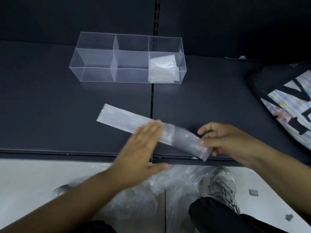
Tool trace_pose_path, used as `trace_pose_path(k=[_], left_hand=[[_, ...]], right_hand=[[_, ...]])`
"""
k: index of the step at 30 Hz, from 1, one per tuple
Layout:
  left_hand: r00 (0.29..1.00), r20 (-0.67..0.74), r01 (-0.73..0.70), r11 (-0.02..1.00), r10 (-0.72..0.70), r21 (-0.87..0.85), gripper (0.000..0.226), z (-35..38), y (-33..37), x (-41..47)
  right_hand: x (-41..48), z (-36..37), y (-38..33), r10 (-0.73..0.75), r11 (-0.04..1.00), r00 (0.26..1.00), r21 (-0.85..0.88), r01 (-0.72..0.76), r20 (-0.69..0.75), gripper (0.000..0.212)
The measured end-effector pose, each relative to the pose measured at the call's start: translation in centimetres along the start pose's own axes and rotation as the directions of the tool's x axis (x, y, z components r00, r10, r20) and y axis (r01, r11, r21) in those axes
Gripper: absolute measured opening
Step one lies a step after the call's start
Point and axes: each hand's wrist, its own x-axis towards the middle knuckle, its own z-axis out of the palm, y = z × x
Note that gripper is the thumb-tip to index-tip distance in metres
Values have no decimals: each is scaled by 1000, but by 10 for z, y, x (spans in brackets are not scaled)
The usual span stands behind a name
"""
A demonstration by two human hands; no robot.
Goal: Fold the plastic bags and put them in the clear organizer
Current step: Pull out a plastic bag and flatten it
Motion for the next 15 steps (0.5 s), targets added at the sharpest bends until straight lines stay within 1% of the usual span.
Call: trace_pose_path(k=[1,3,4,5,6,7,8,9,10,11,12,13,14,15], left_hand=[[999,-8,-35,998,34,-56,92,6,19,2],[994,-96,-70,978,52,-198,81,10,49,6],[987,-162,-71,949,21,-306,69,7,59,8],[978,-205,-57,894,-40,-444,57,3,63,10],[974,-196,-27,800,-114,-599,47,-5,65,11],[974,-137,18,667,-180,-745,39,-13,64,12],[974,-48,77,527,-220,-846,33,-22,61,12],[967,22,129,416,-252,-900,29,-29,56,13],[955,67,165,331,-288,-929,26,-35,50,14],[940,107,193,247,-325,-950,28,-38,41,16],[922,147,214,157,-358,-964,33,-41,33,18],[910,181,220,64,-374,-973,37,-43,26,19],[904,203,208,-26,-376,-978,39,-44,20,19],[904,215,186,-113,-370,-976,39,-46,15,20]], right_hand=[[-10,5,-1,16,999,999,30,-18,52,22],[-26,13,-6,10,997,988,69,-21,154,21],[-31,15,-10,-12,996,981,87,-5,193,20],[-33,15,-15,-42,994,976,107,19,214,22],[-33,14,-19,-88,991,975,115,65,206,27],[-29,10,-23,-160,984,972,101,144,174,35],[-22,6,-25,-247,968,958,73,238,146,45],[-13,3,-27,-322,947,934,50,318,154,56],[-3,2,-28,-372,928,902,52,370,219,69],[7,4,-28,-386,921,866,84,380,318,81],[16,9,-27,-367,929,831,113,353,418,90],[25,16,-26,-332,941,801,118,317,499,94],[34,24,-24,-293,953,779,99,288,555,92],[41,33,-23,-254,960,773,59,272,582,85]])
